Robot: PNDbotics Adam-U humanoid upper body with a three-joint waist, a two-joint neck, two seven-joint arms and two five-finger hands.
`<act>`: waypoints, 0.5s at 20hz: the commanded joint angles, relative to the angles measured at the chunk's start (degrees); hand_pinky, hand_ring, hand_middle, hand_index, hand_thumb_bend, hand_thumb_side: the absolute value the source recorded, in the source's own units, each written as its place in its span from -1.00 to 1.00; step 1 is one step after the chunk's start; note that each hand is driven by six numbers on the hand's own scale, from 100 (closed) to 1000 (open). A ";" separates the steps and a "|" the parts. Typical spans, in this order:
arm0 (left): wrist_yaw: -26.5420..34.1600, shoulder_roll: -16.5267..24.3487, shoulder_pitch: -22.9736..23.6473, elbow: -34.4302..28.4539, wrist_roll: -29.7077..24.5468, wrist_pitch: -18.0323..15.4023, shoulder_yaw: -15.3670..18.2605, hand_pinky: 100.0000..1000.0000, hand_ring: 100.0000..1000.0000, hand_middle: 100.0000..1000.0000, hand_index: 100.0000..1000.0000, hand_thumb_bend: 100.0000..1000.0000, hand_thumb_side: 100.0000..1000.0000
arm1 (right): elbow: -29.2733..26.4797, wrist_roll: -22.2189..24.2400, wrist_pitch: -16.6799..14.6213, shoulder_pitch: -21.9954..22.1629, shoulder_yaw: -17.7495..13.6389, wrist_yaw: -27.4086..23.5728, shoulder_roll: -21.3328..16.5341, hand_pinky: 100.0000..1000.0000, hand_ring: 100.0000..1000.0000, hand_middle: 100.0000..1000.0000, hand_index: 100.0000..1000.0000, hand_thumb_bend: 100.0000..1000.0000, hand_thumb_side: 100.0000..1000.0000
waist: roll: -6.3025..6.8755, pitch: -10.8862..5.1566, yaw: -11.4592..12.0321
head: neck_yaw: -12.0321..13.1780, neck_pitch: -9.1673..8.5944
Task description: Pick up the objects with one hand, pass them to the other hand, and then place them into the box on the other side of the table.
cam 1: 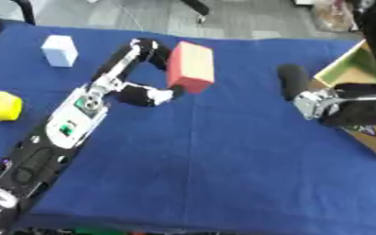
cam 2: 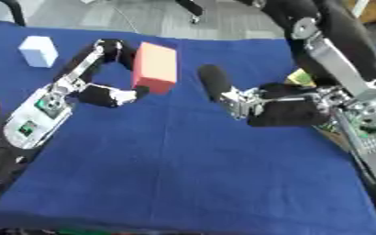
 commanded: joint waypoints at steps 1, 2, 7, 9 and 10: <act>2.85 2.85 -1.74 0.36 -2.28 0.48 -0.99 0.20 0.02 0.05 -0.15 -0.10 -0.66 | -1.18 -0.46 -0.14 -1.49 0.77 -1.39 -2.45 0.64 0.62 0.69 0.82 -1.00 -1.00 | -0.33 -0.38 0.40 | -0.95 -0.86; 3.73 3.18 -2.00 0.42 -2.85 0.56 -1.33 0.20 0.02 0.05 -0.15 -0.10 -0.66 | -1.18 -0.66 -0.13 -1.62 1.03 -1.65 -2.95 0.64 0.62 0.69 0.82 -1.00 -1.00 | -0.30 -0.20 0.62 | -1.20 -1.07; 8.40 3.98 -3.33 0.21 -4.07 1.06 -2.99 0.21 0.04 0.07 -0.13 -0.06 -0.63 | -1.18 -1.89 -0.69 -2.59 1.80 -2.13 -4.44 0.59 0.58 0.64 0.80 -1.00 -1.00 | -0.18 0.86 1.67 | -3.19 -2.55; 10.33 4.36 -3.90 -0.18 -4.29 1.22 -3.66 0.21 0.04 0.07 -0.13 -0.04 -0.61 | -1.18 -2.32 -1.06 -2.91 2.08 -1.96 -4.78 0.58 0.56 0.62 0.78 -1.00 -1.00 | -0.13 1.26 2.04 | -3.69 -2.90; 11.28 4.62 -4.19 -0.38 -4.36 1.34 -3.95 0.21 0.04 0.07 -0.13 -0.03 -0.60 | -1.18 -2.46 -1.15 -3.02 2.25 -1.81 -4.95 0.57 0.56 0.62 0.78 -1.00 -1.00 | -0.12 1.44 2.20 | -3.91 -3.03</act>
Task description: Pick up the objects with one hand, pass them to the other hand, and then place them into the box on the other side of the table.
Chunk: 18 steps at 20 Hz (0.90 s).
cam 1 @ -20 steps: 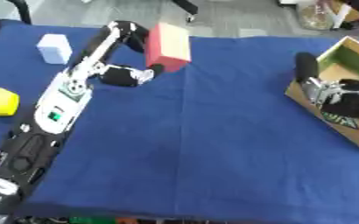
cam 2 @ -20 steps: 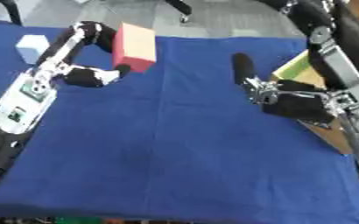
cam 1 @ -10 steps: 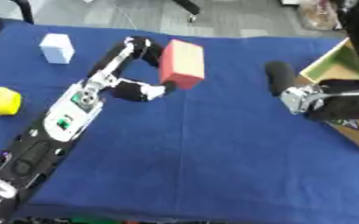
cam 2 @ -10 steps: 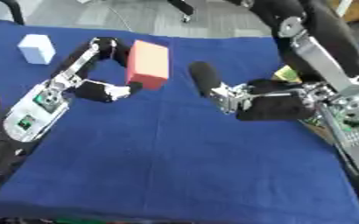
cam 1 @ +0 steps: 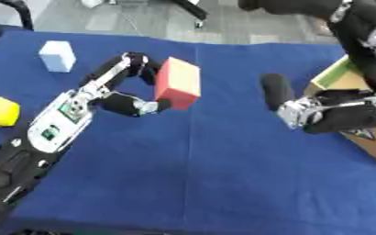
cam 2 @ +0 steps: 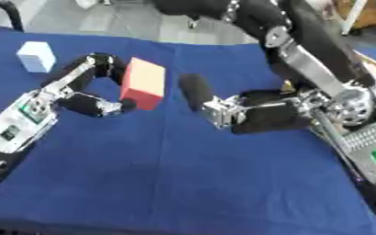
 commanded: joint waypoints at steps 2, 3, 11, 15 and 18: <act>4.06 2.59 -1.93 -1.59 -0.39 0.47 -0.75 0.21 0.04 0.08 -0.13 -0.01 -0.58 | -1.16 -0.83 -0.31 -1.35 0.15 0.47 -1.70 0.56 0.55 0.61 0.77 -1.00 -1.00 | -0.12 0.51 0.35 | -1.07 -1.29; 6.98 2.98 -2.20 -1.85 -0.50 0.72 -1.02 0.21 0.04 0.08 -0.13 0.00 -0.57 | -1.16 -0.82 -0.25 -1.33 0.34 0.76 -1.71 0.56 0.55 0.61 0.76 -1.00 -1.00 | -0.12 0.60 0.41 | -1.21 -1.40; 41.81 7.14 -5.42 -6.75 -3.05 5.25 -2.37 0.21 0.04 0.07 -0.14 0.03 -0.52 | -1.16 0.95 0.03 -1.68 1.90 3.12 -1.52 0.55 0.54 0.58 0.74 -1.00 -1.00 | -0.32 0.75 0.49 | -1.88 -2.13; 46.08 6.40 -6.20 -8.78 -1.85 4.67 -3.06 0.21 0.04 0.07 -0.14 0.03 -0.51 | -1.16 1.91 0.21 -1.55 2.09 4.43 -1.39 0.55 0.54 0.58 0.74 -1.00 -1.00 | -0.34 0.76 0.60 | -2.36 -2.53; 48.33 5.89 -6.82 -9.83 -0.82 4.63 -3.80 0.21 0.04 0.06 -0.14 0.01 -0.51 | -0.74 2.53 0.22 -1.43 2.15 5.72 -1.05 0.55 0.54 0.58 0.74 -1.00 -1.00 | -0.31 0.76 0.67 | -2.63 -2.71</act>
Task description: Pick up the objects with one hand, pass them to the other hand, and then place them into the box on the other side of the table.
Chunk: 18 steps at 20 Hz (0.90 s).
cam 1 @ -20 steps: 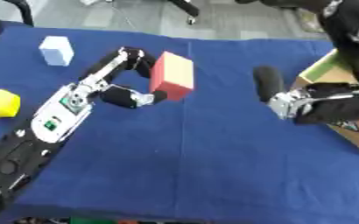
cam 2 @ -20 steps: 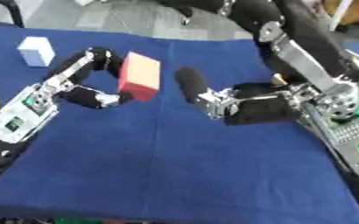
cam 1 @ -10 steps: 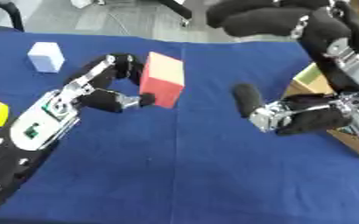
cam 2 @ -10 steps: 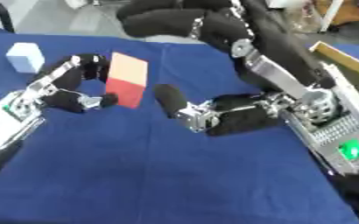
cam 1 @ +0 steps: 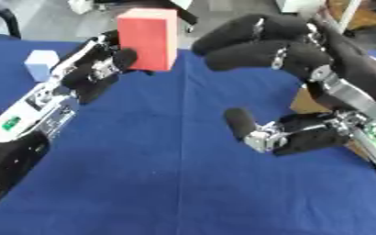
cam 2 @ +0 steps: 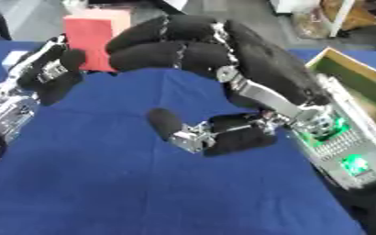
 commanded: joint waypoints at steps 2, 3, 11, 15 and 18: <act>3.05 0.46 -1.68 -2.10 1.36 0.00 -0.48 0.21 0.04 0.06 -0.14 0.00 -0.51 | -0.16 0.68 -0.33 -0.91 -0.24 1.90 -0.33 0.55 0.54 0.58 0.74 -1.00 -1.00 | -0.29 0.16 0.08 | -0.47 -0.85; 3.33 0.46 -1.71 -2.23 1.51 0.05 -0.57 0.21 0.04 0.06 -0.14 0.00 -0.51 | 0.07 0.64 -0.48 -0.91 -0.19 2.19 -0.24 0.55 0.54 0.58 0.74 -1.00 -1.00 | -0.29 0.16 0.08 | -0.49 -0.85; 4.86 0.05 -1.13 -1.73 1.68 1.18 -2.32 0.21 0.04 0.06 -0.15 0.01 -0.56 | 3.76 1.95 -0.37 -1.06 -0.49 7.44 0.88 0.55 0.55 0.61 0.83 -1.00 -1.00 | -0.14 0.12 -0.02 | -0.70 -0.63; 3.72 0.59 -0.62 -1.25 1.20 1.66 -2.50 0.21 0.03 0.06 -0.15 0.02 -0.58 | 5.25 1.11 1.61 -0.87 -0.45 11.50 1.24 0.56 0.56 0.64 0.86 -1.00 -1.00 | -0.08 0.13 -0.12 | -0.63 -0.53; 2.23 0.76 -0.40 -0.82 0.69 1.76 -2.20 0.21 0.03 0.06 -0.16 0.03 -0.58 | 5.90 -0.66 3.70 -0.65 -0.44 14.37 1.52 0.57 0.57 0.66 0.87 -1.00 -1.00 | -0.09 0.14 -0.19 | -0.51 -0.38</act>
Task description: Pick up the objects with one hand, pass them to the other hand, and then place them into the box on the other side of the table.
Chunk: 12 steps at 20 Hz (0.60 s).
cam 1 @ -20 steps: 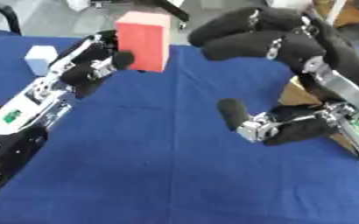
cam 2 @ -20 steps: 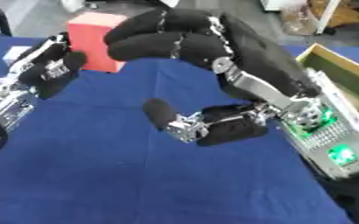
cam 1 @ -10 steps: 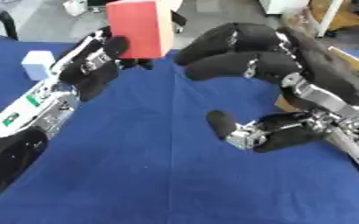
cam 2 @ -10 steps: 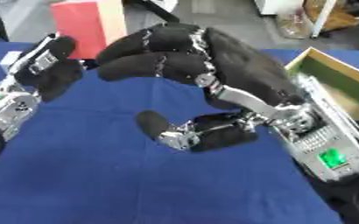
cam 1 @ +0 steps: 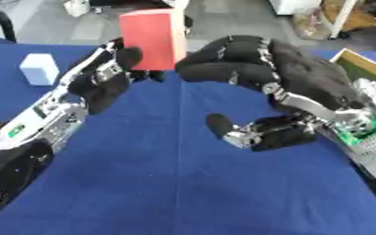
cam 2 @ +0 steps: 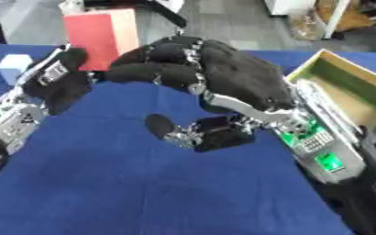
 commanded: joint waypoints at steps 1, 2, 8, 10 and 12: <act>-1.41 1.41 -0.66 0.01 -0.54 0.10 0.71 0.21 0.03 0.06 -0.16 0.03 -0.58 | 0.26 -1.77 2.06 -0.71 -0.59 2.96 -0.07 0.57 0.57 0.66 0.87 -1.00 -1.00 | -0.10 0.14 -0.09 | 0.11 -0.18; -1.78 1.43 -0.67 0.20 -0.71 0.06 0.81 0.21 0.03 0.06 -0.16 0.03 -0.58 | 0.27 -2.35 2.56 -0.73 -0.44 3.74 -0.02 0.57 0.58 0.67 0.87 -1.00 -1.00 | -0.12 0.13 -0.15 | 0.15 -0.18; -3.22 1.95 -0.34 0.89 -1.61 -0.33 1.34 0.21 0.03 0.06 -0.16 0.02 -0.58 | -0.09 -4.13 4.25 -0.59 -0.02 6.79 -0.17 0.58 0.59 0.69 0.88 -1.00 -1.00 | -0.18 0.05 -0.48 | 0.44 -0.11; -3.68 2.26 -0.19 0.92 -1.75 -0.40 1.53 0.21 0.03 0.05 -0.16 0.02 -0.59 | -0.30 -4.29 4.32 -0.54 0.03 7.24 -0.30 0.58 0.59 0.69 0.88 -1.00 -1.00 | -0.18 0.01 -0.61 | 0.51 -0.13; -3.95 2.51 -0.08 0.95 -1.68 -0.45 1.66 0.21 0.03 0.06 -0.16 0.02 -0.59 | -0.50 -4.37 4.37 -0.48 -0.02 7.56 -0.41 0.58 0.59 0.69 0.88 -1.00 -1.00 | -0.18 -0.03 -0.71 | 0.58 -0.15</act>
